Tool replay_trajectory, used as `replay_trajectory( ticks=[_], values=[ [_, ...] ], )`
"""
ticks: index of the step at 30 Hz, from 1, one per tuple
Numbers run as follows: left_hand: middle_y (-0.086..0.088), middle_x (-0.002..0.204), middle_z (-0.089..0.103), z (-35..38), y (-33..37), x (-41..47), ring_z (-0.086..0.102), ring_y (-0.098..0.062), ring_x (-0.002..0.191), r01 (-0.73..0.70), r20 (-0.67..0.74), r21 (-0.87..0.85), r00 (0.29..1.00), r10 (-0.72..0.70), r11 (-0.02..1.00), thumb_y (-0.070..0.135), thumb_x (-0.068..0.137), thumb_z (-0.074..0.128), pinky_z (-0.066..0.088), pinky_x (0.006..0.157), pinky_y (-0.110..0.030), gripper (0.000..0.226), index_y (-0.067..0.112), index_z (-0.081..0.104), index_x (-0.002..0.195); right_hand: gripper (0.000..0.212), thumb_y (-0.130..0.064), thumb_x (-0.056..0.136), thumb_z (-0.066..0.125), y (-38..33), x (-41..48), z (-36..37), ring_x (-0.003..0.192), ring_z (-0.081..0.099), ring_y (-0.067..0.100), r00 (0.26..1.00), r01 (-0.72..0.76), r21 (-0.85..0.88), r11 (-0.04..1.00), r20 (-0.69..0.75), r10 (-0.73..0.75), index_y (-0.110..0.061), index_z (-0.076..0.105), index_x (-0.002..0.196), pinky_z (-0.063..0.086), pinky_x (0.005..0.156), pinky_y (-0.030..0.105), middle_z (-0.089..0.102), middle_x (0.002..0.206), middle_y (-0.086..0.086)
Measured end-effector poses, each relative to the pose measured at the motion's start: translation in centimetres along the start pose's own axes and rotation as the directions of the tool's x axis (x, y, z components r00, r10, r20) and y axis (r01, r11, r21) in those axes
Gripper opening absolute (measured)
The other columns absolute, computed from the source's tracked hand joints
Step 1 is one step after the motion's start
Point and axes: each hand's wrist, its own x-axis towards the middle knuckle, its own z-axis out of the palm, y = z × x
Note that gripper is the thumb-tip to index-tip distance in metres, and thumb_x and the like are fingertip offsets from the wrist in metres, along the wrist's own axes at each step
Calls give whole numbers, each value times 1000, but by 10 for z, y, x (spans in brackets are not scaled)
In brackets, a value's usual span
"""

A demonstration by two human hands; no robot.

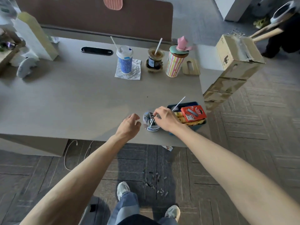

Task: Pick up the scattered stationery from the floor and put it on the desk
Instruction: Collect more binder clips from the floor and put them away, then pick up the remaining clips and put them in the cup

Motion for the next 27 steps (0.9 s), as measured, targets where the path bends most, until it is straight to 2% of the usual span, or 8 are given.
replay_trajectory(
  ticks=[2,7,10,14,18,20,23,27],
  values=[
    [-8,129,55,4,13,-8,55,-28,112,-7,-9,39,1000,8,999,22,94,46,45,91,-35,31,12,51,123,18,-11,94,54,5,-27,-8,96,61,24,998,37,37,999,-51,-35,-5,64,108,51,79,33,59,120,11],
    [-8,131,52,23,53,-45,53,-29,112,-41,23,155,999,38,987,24,92,46,45,88,-36,34,16,51,124,17,-8,93,55,32,-92,-24,99,60,24,984,98,91,991,-155,-83,-4,66,105,47,78,30,59,118,10],
    [-4,130,52,38,72,-75,53,-25,112,-39,36,182,999,33,982,25,91,47,45,89,-36,30,20,54,119,21,-12,93,53,51,-123,-29,102,60,26,984,91,107,990,-160,-74,-6,66,108,50,87,38,59,120,9],
    [-6,123,54,60,89,-115,55,-26,108,-31,15,198,999,29,980,20,91,50,45,88,-35,27,16,58,116,21,-16,94,54,68,-158,-24,105,60,25,983,111,132,985,-162,-89,-8,66,109,47,84,30,60,123,8],
    [-9,111,57,79,94,-153,57,-31,103,-21,15,184,1000,18,983,27,94,46,46,83,-36,25,13,59,110,19,-17,93,56,76,-190,-11,105,62,25,983,114,169,979,-162,-86,-10,68,107,51,84,33,60,123,7],
    [-6,113,56,88,94,-170,56,-28,105,0,11,202,1000,-2,979,30,95,44,45,82,-33,26,15,59,110,20,-19,94,55,79,-206,-5,103,62,24,985,104,156,982,-153,-80,-12,67,108,50,79,31,60,123,4],
    [-5,115,57,97,89,-188,56,-28,108,-13,13,222,1000,10,975,29,94,45,47,86,-35,25,16,60,108,21,-20,94,54,81,-226,3,102,63,23,989,86,160,983,-136,-65,-12,66,110,50,83,33,60,123,3],
    [-3,110,56,114,72,-209,57,-28,103,12,-23,306,1000,-5,952,28,92,46,48,74,-37,19,19,59,103,21,-20,94,55,84,-252,26,102,62,25,993,26,178,984,-116,-5,-12,66,109,49,90,36,61,122,4]
  ],
)
